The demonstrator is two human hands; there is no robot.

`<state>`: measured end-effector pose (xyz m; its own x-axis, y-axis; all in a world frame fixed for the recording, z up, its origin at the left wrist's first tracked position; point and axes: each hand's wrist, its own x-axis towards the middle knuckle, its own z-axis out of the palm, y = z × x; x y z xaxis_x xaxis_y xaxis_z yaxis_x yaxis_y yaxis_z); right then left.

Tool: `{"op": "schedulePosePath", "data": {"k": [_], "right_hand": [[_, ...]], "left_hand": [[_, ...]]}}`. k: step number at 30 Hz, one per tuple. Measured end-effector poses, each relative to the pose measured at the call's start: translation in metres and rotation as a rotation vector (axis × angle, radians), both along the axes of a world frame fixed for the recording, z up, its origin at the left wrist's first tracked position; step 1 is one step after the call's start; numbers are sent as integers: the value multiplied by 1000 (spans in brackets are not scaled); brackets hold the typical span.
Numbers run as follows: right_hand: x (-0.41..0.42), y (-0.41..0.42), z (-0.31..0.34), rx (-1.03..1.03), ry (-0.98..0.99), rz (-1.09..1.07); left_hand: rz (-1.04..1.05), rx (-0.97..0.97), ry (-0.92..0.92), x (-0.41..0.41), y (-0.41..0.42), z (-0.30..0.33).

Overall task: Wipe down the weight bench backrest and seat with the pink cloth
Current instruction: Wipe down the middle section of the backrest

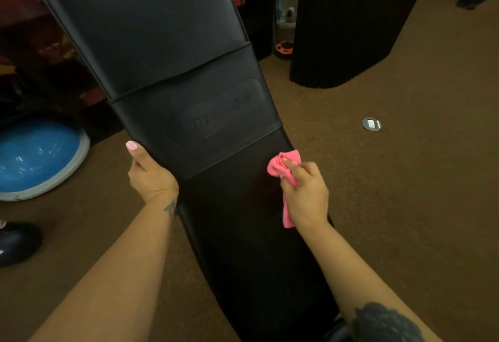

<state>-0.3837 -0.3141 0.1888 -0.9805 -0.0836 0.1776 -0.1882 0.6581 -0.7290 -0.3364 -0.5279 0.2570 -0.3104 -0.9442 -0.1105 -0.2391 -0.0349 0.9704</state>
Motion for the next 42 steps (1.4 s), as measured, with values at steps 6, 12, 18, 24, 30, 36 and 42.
{"op": "schedulePosePath", "data": {"k": [6,12,18,24,30,36,42], "right_hand": [[29,10,-19,79,16,148],[18,-9,-4,-11,-2,26],[51,-10,-20,77,77,241],[30,-18,-8,20,43,49],[69,-33,-17,77,137,343],[49,-36,-6,16,100,122],[78,-66,-4,44,213,373]], "left_hand": [[4,11,0,1,0,1],[15,10,40,2,-3,-4],[12,-13,52,1,-5,-6],[15,-17,70,1,-5,-8],[6,-8,71,1,-8,-11],[-18,23,71,1,-7,-9],[-36,20,74,4,-3,-4]]}}
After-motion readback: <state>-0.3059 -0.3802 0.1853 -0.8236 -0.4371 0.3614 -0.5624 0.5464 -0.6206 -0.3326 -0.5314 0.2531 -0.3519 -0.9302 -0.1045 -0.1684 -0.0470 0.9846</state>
